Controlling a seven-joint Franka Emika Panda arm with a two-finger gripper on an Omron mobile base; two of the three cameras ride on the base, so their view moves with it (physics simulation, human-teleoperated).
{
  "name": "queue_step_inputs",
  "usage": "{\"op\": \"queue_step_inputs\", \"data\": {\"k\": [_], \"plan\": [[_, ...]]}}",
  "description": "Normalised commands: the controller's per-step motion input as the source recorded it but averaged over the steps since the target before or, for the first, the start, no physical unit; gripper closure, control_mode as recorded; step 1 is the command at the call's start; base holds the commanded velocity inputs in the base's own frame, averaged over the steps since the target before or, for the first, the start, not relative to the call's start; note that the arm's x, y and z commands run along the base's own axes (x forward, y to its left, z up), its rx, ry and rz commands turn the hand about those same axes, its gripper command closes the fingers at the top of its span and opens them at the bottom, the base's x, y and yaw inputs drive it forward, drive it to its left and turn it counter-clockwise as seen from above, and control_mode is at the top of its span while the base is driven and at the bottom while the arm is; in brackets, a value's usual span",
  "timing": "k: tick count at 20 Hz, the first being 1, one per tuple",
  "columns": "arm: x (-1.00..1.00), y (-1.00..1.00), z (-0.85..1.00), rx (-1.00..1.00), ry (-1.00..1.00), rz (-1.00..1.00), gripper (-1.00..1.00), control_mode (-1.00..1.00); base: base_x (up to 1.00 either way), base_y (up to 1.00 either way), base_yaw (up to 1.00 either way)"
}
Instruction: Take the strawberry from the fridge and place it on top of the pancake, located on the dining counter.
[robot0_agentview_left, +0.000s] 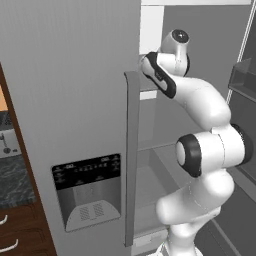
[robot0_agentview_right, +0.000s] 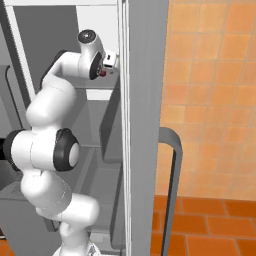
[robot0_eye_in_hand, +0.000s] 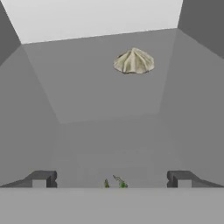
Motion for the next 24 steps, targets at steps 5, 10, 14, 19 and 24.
{"op": "queue_step_inputs", "data": {"k": [5,10,14,19,24], "plan": [[-0.22,0.0,-0.42,-0.05,0.0,0.06,-1.0,-1.0,0.0,0.0,0.0],[0.23,0.01,-0.28,-0.02,0.01,0.03,1.0,-1.0,0.0,0.0,0.0],[-0.07,0.0,-0.11,-0.01,0.0,0.0,1.0,-1.0,0.0,0.0,0.0],[-0.47,0.04,0.01,0.0,-0.01,0.0,1.0,-1.0,0.0,0.0,0.0],[-0.94,0.3,0.15,0.0,0.0,0.0,1.0,-1.0,0.0,0.0,0.0]]}}
